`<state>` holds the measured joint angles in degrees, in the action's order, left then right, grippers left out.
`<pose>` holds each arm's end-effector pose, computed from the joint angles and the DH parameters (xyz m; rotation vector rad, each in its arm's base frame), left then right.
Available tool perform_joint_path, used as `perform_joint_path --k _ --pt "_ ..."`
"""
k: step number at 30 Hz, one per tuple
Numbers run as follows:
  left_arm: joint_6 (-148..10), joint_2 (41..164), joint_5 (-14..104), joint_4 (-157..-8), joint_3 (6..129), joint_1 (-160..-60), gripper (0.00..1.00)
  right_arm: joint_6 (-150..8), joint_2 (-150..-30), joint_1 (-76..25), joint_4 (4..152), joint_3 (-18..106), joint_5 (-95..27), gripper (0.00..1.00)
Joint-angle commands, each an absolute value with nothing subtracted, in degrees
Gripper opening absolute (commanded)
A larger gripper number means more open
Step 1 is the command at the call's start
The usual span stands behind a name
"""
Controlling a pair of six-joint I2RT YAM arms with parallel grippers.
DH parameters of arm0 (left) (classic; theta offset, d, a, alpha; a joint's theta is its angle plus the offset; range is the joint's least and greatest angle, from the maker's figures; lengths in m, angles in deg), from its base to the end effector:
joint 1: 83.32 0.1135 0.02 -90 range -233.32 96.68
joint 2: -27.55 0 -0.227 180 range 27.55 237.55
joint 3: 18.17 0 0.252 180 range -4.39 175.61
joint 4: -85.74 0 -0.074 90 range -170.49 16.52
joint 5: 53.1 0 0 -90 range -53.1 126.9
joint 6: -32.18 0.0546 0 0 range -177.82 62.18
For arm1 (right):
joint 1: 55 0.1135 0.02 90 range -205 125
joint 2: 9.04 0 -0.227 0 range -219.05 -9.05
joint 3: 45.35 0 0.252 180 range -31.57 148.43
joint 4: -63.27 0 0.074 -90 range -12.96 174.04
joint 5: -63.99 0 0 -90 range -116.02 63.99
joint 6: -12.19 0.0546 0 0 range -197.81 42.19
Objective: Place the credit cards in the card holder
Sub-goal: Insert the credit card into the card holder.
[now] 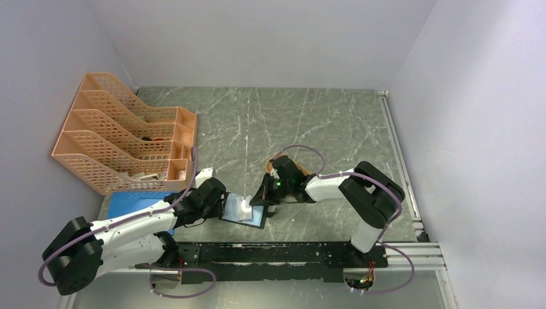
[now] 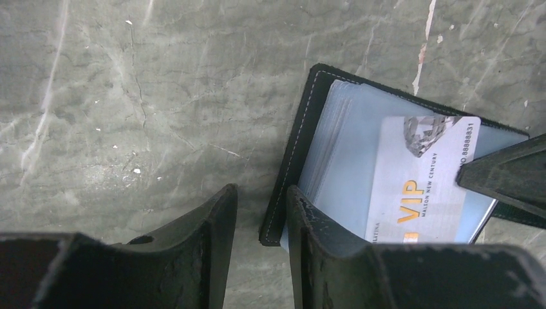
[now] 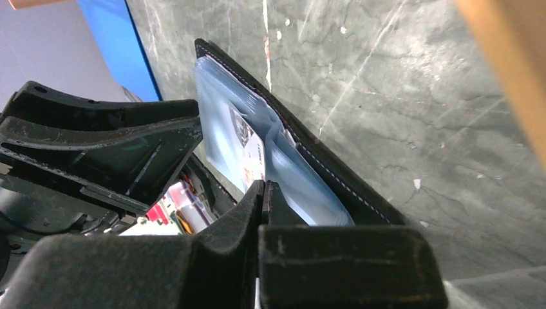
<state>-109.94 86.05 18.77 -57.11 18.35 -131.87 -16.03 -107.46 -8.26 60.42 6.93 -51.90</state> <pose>0.1449 -0.1384 0.1047 -0.1914 2.5415 -0.2819 0.2002 0.2475 0.0719 0.0880 2.7223 1.3139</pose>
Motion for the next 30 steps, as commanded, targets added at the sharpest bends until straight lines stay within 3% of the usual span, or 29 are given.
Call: perform_joint_path --k 1,14,30 --pt "-111.65 86.38 24.19 -58.88 15.53 -131.84 0.4 -14.88 -108.25 -6.32 60.89 8.31 -50.29 0.0" --pt "-112.05 84.15 23.85 -57.18 14.78 -131.83 0.39 -10.76 -102.32 -6.7 64.07 3.61 -40.66 0.0" --pt "-112.44 85.12 25.93 -59.37 14.25 -131.82 0.38 -12.01 -102.26 -6.47 64.03 3.69 -40.0 0.0"
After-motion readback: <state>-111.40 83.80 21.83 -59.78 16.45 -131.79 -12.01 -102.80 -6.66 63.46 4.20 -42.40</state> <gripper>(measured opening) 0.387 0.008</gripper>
